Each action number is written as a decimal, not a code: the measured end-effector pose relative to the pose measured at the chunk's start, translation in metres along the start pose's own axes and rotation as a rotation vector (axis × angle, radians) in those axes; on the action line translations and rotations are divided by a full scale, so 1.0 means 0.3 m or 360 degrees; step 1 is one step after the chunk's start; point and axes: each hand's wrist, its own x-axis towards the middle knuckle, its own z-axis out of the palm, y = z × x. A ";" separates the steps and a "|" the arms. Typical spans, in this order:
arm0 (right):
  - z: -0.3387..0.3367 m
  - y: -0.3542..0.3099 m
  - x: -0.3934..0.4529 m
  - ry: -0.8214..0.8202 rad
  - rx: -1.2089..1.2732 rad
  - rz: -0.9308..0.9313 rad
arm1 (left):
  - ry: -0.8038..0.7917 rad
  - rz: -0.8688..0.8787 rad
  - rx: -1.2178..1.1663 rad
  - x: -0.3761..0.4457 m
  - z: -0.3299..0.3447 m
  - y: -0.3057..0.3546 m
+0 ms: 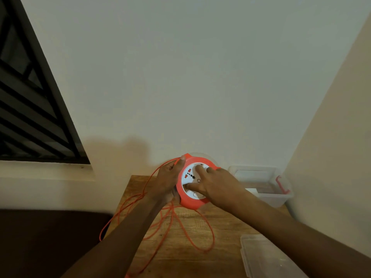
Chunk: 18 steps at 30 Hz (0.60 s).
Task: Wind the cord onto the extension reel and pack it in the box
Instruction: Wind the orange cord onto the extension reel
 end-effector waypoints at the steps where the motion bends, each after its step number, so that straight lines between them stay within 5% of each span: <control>1: 0.003 0.004 -0.002 0.0015 -0.0006 -0.0024 | -0.0019 0.0009 0.0021 0.001 -0.003 0.002; 8: 0.030 0.018 -0.002 0.0160 -0.0124 -0.0134 | -0.0064 0.0011 0.0078 0.011 -0.022 -0.005; 12: 0.068 -0.012 0.017 0.0297 0.0239 0.0471 | 0.0020 -0.0002 0.0078 0.024 -0.011 -0.019; 15: 0.083 -0.039 0.019 0.0492 0.0928 0.0933 | 0.0132 -0.0012 -0.0018 0.027 -0.018 -0.025; 18: 0.078 -0.071 0.024 0.0299 0.2213 0.1203 | 0.0170 0.0006 -0.0115 0.029 -0.046 -0.035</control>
